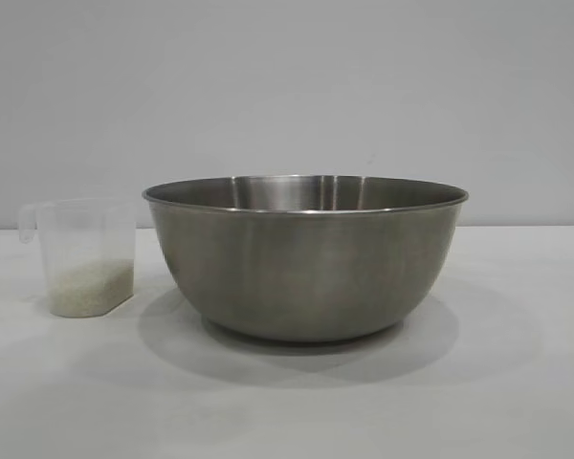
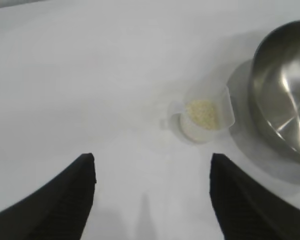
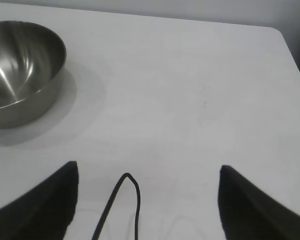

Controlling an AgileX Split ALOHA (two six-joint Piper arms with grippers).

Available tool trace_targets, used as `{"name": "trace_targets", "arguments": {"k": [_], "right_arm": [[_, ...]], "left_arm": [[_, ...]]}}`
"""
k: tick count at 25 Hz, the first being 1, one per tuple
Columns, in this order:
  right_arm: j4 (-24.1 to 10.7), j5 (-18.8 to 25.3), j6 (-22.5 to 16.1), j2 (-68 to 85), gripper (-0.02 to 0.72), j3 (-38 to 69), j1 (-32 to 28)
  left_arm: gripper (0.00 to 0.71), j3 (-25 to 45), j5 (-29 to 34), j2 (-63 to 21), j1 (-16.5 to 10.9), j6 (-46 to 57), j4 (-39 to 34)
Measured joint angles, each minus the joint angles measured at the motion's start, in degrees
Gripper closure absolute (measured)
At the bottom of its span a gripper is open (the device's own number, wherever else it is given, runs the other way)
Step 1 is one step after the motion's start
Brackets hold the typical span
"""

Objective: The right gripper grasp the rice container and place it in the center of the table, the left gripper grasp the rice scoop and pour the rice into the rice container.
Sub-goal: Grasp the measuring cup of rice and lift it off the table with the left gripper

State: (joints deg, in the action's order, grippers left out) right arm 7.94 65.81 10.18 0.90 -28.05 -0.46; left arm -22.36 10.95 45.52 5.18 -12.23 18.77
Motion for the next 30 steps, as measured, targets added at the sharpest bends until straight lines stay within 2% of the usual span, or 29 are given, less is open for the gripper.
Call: {"name": "trace_targets", "arguments": {"k": [5, 9, 15, 16, 18, 19, 23, 27, 28, 30], "right_arm": [[0.00, 0.00, 0.00, 0.00, 0.162, 0.00, 0.00], [0.00, 0.00, 0.00, 0.00, 0.162, 0.00, 0.00], [0.00, 0.00, 0.00, 0.00, 0.162, 0.00, 0.00], [0.00, 0.00, 0.00, 0.00, 0.162, 0.00, 0.00], [0.00, 0.00, 0.00, 0.00, 0.162, 0.00, 0.00], [0.00, 0.00, 0.00, 0.00, 0.162, 0.00, 0.00], [0.00, 0.00, 0.00, 0.00, 0.162, 0.00, 0.00], [0.00, 0.00, 0.00, 0.00, 0.162, 0.00, 0.00], [0.00, 0.00, 0.00, 0.00, 0.162, 0.00, 0.00], [0.00, 0.00, 0.00, 0.00, 0.162, 0.00, 0.00]], "left_arm": [[0.233, 6.23, -13.30, 0.00, 0.62, 0.00, 2.31], [0.233, 10.56, -23.72, 0.00, 3.56, 0.10, 2.68], [0.233, 16.43, -33.89, 0.00, 7.51, 0.10, 1.90], [0.285, 17.51, -35.69, 0.00, 7.95, 0.10, 1.17], [0.287, 19.41, -38.73, 0.00, 8.28, 1.02, -1.22], [0.356, 20.24, -40.20, 0.00, 8.33, 1.69, -2.94], [0.490, 21.70, -44.75, 0.00, 8.43, 4.50, -9.00], [0.485, 21.93, -46.07, 0.00, 8.41, 4.97, -10.85], [0.526, 21.93, -46.11, 0.00, 8.41, 5.11, -10.85], [0.511, 21.93, -46.90, 0.47, 8.41, 5.96, -10.85]]}}
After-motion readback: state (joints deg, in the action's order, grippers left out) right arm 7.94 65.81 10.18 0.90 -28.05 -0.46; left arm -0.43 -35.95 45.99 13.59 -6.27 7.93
